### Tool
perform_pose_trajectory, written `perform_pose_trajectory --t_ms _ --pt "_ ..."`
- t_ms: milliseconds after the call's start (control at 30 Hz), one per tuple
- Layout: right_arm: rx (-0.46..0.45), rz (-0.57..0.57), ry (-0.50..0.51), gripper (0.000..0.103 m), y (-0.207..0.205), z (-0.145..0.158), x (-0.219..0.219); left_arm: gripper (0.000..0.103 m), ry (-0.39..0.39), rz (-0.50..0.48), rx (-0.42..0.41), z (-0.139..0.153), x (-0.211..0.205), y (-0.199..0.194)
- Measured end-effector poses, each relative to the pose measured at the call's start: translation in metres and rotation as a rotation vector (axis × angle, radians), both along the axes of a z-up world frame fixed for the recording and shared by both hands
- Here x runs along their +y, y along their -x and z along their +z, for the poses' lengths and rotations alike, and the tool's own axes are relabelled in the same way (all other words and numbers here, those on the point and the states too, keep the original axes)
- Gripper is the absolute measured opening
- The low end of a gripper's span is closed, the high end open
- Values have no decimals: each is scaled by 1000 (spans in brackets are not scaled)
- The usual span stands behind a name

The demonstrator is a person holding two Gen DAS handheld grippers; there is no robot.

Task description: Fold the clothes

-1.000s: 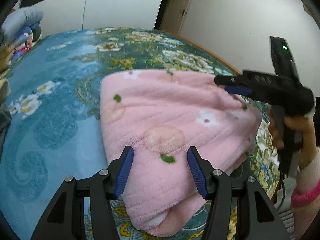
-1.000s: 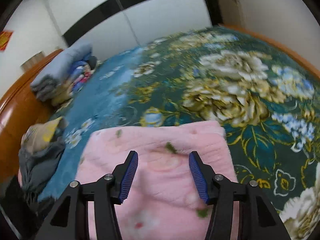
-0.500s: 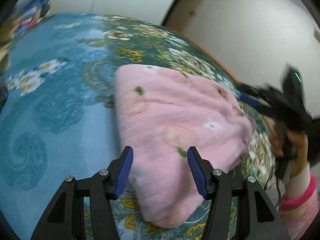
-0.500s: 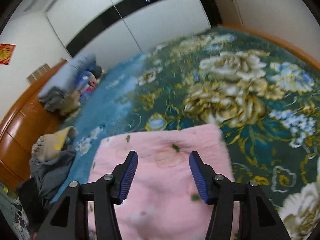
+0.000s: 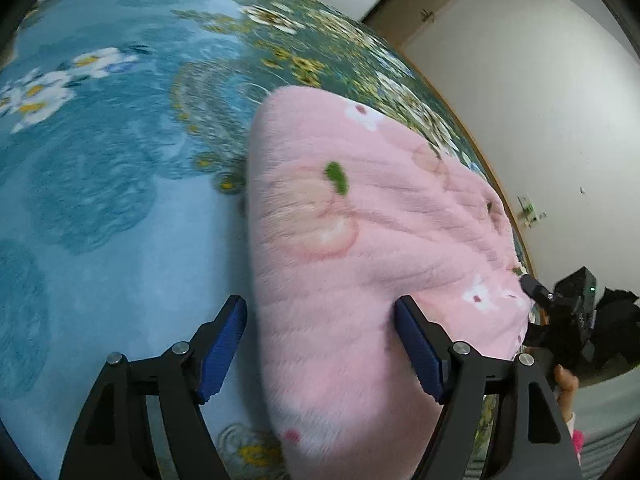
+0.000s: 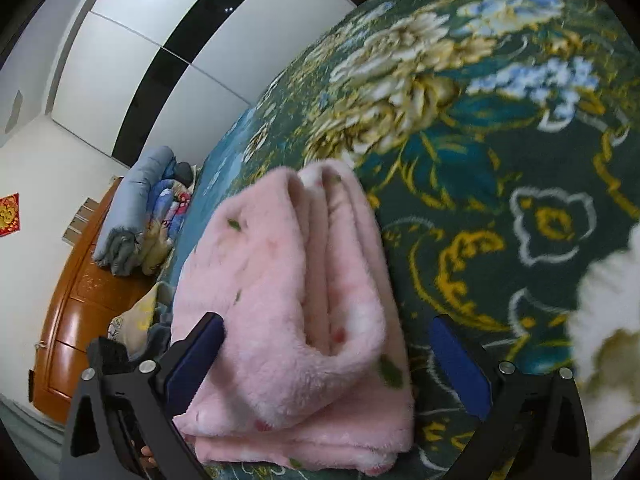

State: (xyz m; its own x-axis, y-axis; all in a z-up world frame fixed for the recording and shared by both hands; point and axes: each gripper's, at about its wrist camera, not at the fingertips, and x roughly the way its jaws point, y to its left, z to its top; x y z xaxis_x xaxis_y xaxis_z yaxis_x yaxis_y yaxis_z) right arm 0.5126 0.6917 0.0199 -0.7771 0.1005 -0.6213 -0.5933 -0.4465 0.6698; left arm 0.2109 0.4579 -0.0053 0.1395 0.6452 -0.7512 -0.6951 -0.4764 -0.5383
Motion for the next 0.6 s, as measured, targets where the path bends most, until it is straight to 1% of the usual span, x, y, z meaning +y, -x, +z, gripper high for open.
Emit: perform_pose_trajectory --t_ms 67,200,367,467,567,600 --pt "3 9 20 103 3 -5 0 85 7 -16 -17 -4 6 0" --pt "4 28 8 103 4 -6 0 87 0 -28 -57 -9 6 2" --pt "-48 50 9 103 4 -9 -7 87 5 -40 -72 -11 7 2" --pt "-54 52 18 103 3 -10 -7 87 1 -39 -92 -10 7 3" --pt "-17 57 44 100 0 -11 -5 85 -25 -57 -113 -8 6 2" --pt "0 59 53 94 -1 -11 -4 76 -40 -72 -117 -6 6 0"
